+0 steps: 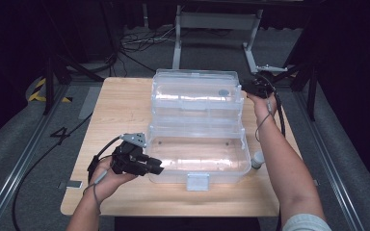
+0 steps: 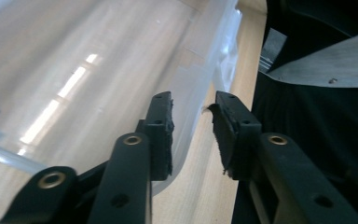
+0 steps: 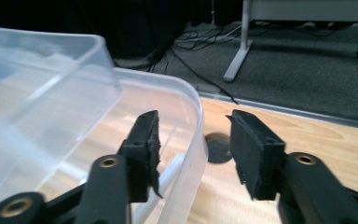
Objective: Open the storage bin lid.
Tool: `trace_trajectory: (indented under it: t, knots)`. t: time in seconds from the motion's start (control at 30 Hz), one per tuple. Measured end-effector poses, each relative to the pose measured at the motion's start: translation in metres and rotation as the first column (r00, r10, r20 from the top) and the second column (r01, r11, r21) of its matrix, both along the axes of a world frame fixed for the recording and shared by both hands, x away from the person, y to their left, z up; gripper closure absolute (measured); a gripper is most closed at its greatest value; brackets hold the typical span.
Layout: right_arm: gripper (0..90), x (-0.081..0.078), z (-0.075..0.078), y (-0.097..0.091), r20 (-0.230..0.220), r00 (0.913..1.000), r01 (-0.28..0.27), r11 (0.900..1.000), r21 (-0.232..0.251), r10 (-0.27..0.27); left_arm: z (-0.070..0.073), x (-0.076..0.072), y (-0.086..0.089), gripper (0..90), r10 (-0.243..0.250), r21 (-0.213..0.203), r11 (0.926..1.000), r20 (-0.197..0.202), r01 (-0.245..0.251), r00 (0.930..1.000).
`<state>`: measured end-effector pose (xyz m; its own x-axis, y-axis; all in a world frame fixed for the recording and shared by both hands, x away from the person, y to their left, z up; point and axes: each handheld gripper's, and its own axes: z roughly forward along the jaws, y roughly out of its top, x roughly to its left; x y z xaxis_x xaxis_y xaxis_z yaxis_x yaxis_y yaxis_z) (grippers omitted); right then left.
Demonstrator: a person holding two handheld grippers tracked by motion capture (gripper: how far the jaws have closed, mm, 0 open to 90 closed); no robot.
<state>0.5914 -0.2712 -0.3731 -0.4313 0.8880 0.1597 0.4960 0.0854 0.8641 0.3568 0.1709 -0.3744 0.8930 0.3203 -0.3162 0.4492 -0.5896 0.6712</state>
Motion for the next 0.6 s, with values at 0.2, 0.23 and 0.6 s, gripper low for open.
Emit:
trace_trajectory:
  t: [0.2, 0.23, 0.6]
  knots:
    - [45.5, -0.023, 0.021, -0.012, 0.061, 0.9981, 0.001, 0.9995, -0.032, 0.001, 0.011, 0.001, 0.005, 58.7, 0.045, -0.011, 0.9990, 0.022, -0.044, 0.9988]
    - [44.8, -0.027, 0.024, -0.015, 0.071, 0.9975, 0.000, 0.9990, -0.044, 0.003, 0.013, 0.002, 0.005, 56.5, 0.057, -0.006, 0.9984, 0.030, -0.057, 0.9979]
    - [41.8, -0.089, 0.039, -0.036, 0.151, 0.9875, -0.030, 0.9938, -0.107, 0.046, 0.014, 0.012, 0.025, 42.8, 0.152, 0.014, 0.9881, 0.046, -0.153, 0.9873]
